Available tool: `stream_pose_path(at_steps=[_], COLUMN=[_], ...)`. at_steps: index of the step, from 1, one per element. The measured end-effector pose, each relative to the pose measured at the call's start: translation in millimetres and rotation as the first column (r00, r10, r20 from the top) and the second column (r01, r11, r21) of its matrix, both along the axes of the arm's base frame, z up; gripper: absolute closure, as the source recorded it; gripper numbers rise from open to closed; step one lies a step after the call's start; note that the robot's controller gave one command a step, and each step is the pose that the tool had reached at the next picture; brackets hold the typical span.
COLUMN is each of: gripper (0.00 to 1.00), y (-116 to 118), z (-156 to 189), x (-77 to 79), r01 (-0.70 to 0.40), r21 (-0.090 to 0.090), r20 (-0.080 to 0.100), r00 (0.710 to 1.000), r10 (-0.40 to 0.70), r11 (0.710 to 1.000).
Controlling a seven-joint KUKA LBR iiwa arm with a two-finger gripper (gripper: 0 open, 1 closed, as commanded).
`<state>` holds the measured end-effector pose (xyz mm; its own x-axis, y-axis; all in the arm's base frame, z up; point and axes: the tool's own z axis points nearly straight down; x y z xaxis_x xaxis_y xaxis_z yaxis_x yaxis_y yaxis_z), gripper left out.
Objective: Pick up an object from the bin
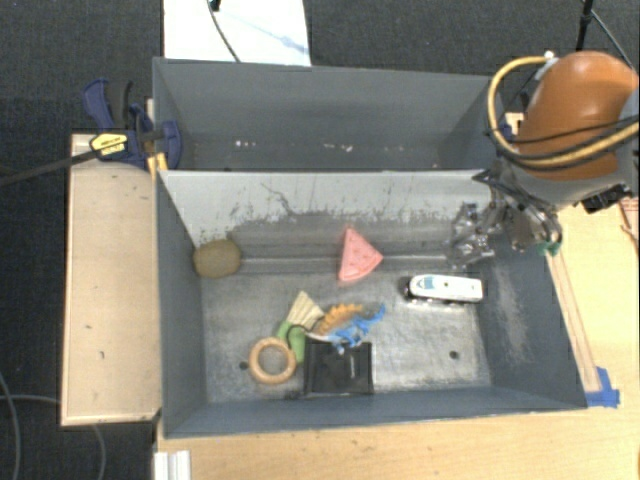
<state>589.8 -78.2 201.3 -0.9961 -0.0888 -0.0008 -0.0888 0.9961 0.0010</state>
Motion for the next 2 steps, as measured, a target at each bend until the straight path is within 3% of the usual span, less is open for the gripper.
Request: stream_pose_path(at_steps=[1, 2], gripper=[1.0, 1.0], y=[2, 5], z=[3, -60], x=[1.5, -0.9], r01=[0.019, 0.042], r21=[-0.002, -0.001], r20=[0.014, 0.006], r00=[1.0, 0.999], r10=[-0.018, -0.042], r11=[1.0, 0.999])
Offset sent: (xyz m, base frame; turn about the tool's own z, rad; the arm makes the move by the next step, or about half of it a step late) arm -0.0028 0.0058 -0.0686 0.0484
